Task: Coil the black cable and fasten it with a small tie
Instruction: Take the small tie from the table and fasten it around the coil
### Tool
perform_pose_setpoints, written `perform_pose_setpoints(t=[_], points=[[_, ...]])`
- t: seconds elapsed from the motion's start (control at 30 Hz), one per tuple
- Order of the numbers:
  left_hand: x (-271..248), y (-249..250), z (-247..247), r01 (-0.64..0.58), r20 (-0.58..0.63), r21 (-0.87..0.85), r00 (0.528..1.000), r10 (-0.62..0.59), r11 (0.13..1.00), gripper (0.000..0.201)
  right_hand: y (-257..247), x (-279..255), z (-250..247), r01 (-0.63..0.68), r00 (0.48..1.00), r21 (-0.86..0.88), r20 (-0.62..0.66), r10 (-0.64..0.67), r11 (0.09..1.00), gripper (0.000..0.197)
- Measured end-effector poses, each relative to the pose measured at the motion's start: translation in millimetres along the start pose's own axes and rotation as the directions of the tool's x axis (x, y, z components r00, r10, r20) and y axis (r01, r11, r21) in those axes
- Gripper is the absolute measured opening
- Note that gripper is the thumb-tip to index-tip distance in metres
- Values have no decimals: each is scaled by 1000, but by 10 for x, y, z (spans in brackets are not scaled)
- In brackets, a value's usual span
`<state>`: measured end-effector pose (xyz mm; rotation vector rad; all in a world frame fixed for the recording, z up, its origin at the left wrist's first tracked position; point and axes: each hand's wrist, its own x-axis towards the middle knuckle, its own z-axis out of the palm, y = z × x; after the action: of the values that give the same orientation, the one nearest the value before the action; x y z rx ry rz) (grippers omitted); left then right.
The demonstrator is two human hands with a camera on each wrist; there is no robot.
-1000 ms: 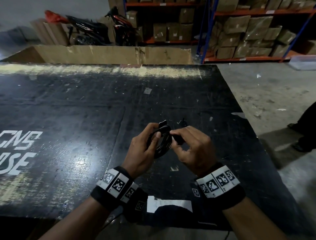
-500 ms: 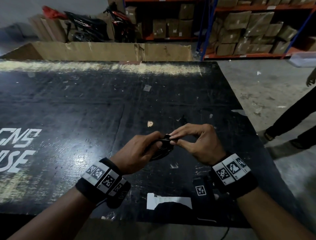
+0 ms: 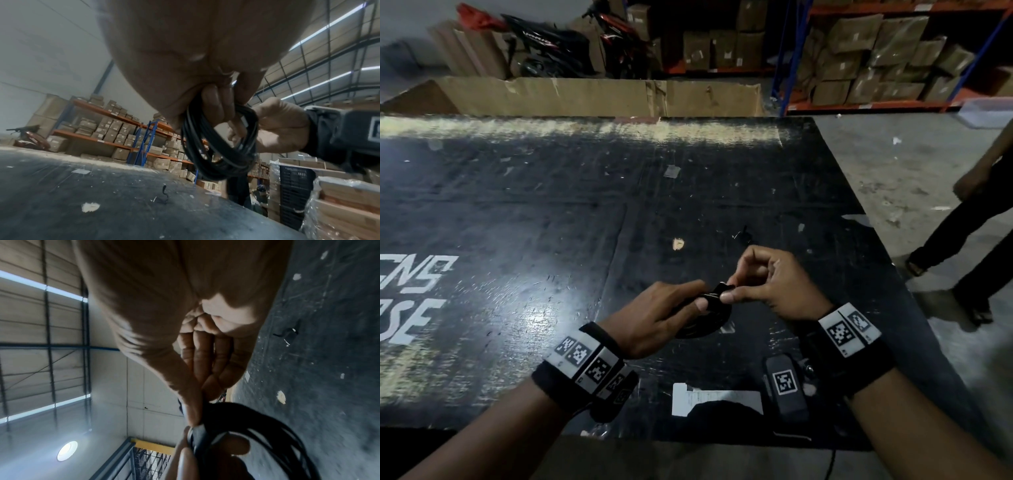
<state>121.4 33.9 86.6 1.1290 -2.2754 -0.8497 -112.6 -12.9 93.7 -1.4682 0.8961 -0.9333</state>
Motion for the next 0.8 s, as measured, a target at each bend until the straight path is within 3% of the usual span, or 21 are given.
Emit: perform_pose_setpoints(t=[0.07,0.13,0.2,0.27,0.4,0.5,0.57,0.63,0.7,0.8], points=[[16,-22,26,29,-28,-73,999,-31,997,34,-1,10,28,-1,999,6,-48,1,1000,35],[68,-45,73,57,-106,-309,990,-94,949,25,-1,43,64,32,994,37,-105,-28,999,38],[151,-46,118,25,-203,-604,962,-184,797,20,23,75,87,13,993,101,-115,-1,995,52],[228,-40,119,-24,-242,-807,925,-293,589,24,60,71,134,-49,997,125,-54,56,991,63],[317,4,104,-117,-252,-941,869,-426,318,31,222,-23,336,-111,993,82,43,107,991,47],[345,53,121,-198,-267,-960,855,-445,197,31,294,-58,477,-98,978,328,-144,153,940,31],[341,47,140,-214,-290,-953,842,-454,213,32,268,-56,491,-74,957,556,-194,216,828,27],[314,44,166,-183,-298,-941,848,-438,286,35,218,-40,462,-54,948,650,-205,243,758,22],[271,14,213,-126,-281,-928,856,-434,352,33,173,1,412,-22,948,644,-229,220,765,16],[197,-53,279,-46,-242,-928,828,-505,369,37,135,74,330,33,948,473,-294,123,880,14]])
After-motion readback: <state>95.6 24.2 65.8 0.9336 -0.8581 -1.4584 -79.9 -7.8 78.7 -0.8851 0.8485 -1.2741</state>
